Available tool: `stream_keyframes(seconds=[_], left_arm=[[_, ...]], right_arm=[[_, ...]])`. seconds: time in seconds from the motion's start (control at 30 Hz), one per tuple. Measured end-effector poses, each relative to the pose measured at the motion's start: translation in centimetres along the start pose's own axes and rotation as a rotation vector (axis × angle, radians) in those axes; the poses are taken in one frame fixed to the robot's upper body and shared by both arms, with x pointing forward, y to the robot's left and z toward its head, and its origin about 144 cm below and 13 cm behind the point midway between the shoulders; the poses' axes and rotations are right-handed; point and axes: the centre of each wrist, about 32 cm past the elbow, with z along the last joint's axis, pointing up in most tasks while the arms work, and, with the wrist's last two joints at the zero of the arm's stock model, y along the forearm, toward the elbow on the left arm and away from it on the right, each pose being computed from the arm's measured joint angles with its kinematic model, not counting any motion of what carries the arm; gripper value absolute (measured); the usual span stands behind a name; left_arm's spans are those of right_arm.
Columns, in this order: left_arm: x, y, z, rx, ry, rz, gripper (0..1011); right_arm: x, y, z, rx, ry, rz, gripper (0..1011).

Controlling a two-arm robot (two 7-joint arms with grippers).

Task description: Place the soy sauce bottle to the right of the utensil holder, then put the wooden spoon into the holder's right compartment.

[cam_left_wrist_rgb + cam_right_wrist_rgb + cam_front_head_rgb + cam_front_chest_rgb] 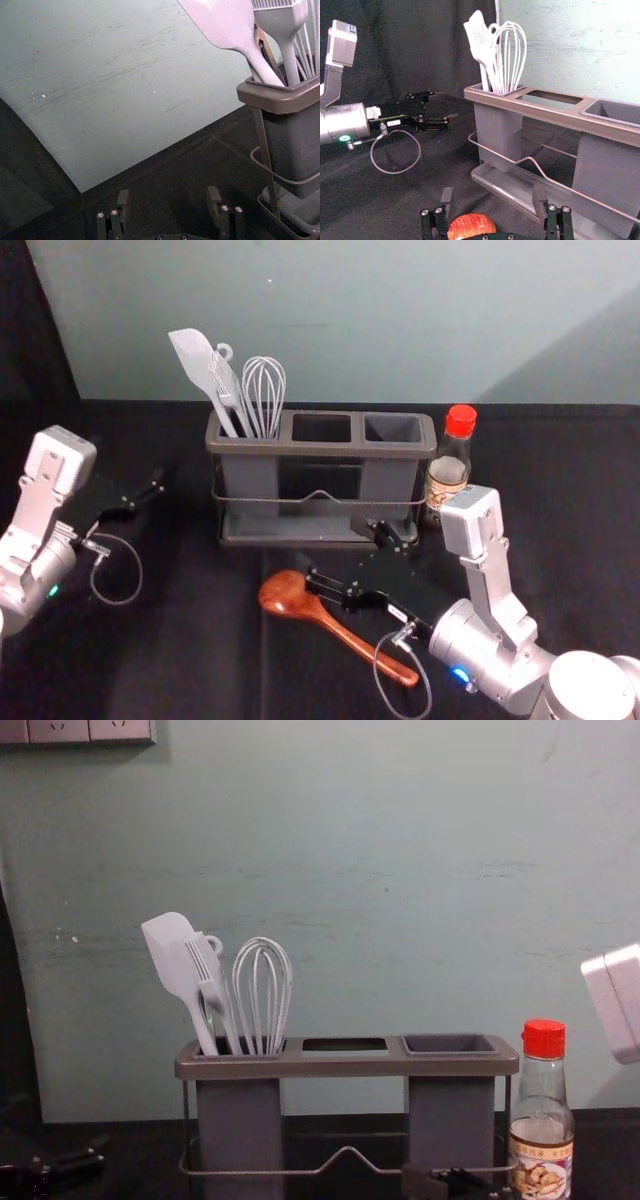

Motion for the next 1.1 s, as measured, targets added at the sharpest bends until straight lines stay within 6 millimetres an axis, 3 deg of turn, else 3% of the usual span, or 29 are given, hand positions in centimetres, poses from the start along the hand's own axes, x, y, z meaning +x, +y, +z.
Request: stream_keyframes(seconds=[0.27,0.57,0.93,1.1], left_arm=[[0.0,0.0,0.0,0.0,0.0,0.0,1000],[0.0,0.0,0.0,0.0,0.0,0.0,1000],[0.0,0.0,0.0,0.0,0.0,0.0,1000],[0.0,0.0,0.0,0.0,0.0,0.0,1000]], right_arm=[[0.0,0.4,0.5,-0.078,0.021,0.011,1003],[-0.7,1.6,3.4,-0.237,0.027,0.024,1002],[-2.2,4.6,7.0,-0.471,-0.016,-0.023,1002],[-2.4,5.5,7.7,-0.522,-0.022,-0.028,1002]])
